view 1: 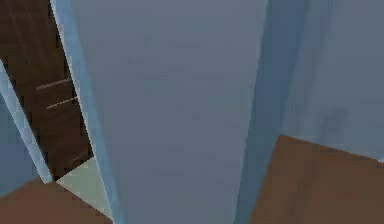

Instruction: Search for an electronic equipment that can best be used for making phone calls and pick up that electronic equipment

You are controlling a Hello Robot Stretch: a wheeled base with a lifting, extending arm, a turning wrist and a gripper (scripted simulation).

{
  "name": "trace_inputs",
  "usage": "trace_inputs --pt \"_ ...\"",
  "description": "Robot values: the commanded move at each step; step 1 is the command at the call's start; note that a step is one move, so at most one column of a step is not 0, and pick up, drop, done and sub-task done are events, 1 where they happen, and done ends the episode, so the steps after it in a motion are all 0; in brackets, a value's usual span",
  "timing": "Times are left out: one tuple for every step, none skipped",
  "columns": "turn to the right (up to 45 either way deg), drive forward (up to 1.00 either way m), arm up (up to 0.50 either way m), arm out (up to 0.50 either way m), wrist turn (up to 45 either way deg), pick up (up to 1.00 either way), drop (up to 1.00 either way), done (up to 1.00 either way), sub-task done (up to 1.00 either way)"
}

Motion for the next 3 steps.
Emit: trace_inputs --pt "45.0 0.0 0.0 0.0 0.0 0.0 0.0 0.0 0.0" --pt "45.0 0.0 0.0 0.0 0.0 0.0 0.0 0.0 0.0" --pt "42.0 0.0 0.0 0.0 0.0 0.0 0.0 0.0 0.0"
